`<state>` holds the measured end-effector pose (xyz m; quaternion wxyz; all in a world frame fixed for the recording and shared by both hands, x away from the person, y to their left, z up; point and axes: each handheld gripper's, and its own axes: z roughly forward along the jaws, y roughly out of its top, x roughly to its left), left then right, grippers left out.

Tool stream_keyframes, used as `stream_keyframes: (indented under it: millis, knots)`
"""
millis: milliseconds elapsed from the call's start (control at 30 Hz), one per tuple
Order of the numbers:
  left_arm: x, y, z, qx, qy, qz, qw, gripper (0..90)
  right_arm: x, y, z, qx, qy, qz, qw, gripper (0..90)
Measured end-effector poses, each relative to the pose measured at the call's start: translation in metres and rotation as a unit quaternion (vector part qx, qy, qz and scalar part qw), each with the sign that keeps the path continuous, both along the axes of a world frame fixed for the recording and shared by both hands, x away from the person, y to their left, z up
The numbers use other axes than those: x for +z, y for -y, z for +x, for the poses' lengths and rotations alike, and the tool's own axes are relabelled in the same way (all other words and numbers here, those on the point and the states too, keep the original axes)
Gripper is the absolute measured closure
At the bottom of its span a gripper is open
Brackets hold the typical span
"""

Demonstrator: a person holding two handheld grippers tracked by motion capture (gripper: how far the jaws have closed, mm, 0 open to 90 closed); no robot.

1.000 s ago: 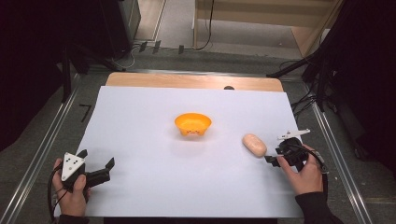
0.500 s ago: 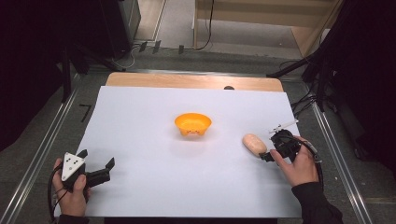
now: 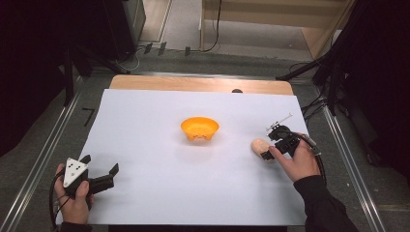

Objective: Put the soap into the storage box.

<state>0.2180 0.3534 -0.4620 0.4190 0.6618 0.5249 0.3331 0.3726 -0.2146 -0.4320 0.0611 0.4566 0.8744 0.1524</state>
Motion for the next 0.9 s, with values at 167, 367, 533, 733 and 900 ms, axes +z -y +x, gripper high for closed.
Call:
stream_keyframes:
  millis: [167, 367, 533, 733, 900]
  knots:
    - [0.0, 0.0, 0.0, -0.001, 0.0, 0.001, 1.0, 0.0, 0.001, -0.008, 0.007, 0.019, -0.018, -0.003, 0.9997, 34.7]
    - [0.0, 0.0, 0.0, 0.0, 0.0, 0.001, 1.0, 0.0, 0.0, -0.012, 0.014, 0.028, -0.025, -0.017, 0.9992, 34.7]
    - [0.0, 0.0, 0.0, -0.001, -0.002, 0.001, 1.0, 0.0, -0.002, -0.015, 0.018, 0.033, -0.029, -0.022, 0.9988, 33.7]
    - [0.0, 0.0, 0.0, -0.001, -0.001, 0.002, 1.0, 0.0, -0.003, -0.017, 0.022, 0.033, -0.045, -0.029, 0.998, 33.2]
    - [0.0, 0.0, 0.0, -0.001, -0.001, 0.004, 1.0, 0.0, -0.004, -0.02, 0.024, 0.037, -0.05, -0.039, 0.9973, 32.6]
